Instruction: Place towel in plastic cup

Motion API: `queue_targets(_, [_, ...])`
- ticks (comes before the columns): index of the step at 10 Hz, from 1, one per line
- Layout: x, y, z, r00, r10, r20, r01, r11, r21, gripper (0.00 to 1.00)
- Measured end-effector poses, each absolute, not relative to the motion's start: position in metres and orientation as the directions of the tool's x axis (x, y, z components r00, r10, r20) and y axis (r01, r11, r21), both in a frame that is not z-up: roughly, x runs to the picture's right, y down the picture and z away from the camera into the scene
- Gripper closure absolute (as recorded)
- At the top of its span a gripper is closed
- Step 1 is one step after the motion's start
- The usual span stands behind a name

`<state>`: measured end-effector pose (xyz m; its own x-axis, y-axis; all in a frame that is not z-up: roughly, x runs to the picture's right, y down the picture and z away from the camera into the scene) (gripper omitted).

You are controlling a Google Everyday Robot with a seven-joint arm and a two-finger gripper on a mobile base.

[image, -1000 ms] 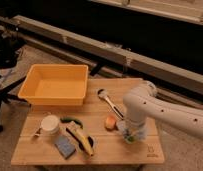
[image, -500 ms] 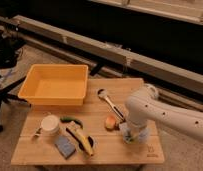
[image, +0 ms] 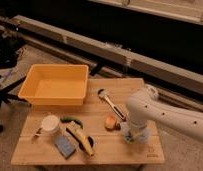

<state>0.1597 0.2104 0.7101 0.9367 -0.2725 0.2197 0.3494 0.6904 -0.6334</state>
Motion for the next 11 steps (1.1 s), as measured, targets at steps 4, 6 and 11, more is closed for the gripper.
queue_targets(4, [0.155, 0.208, 0.714, 0.934, -0.277, 0.225, 0.357, 0.693, -0.626, 0.2])
queue_targets(6, [0.151, 0.206, 0.713, 0.932, -0.283, 0.228, 0.363, 0.697, -0.619, 0.2])
queue_targets(11, [0.15, 0.157, 0.68, 0.916, -0.339, 0.215, 0.398, 0.696, -0.597, 0.2])
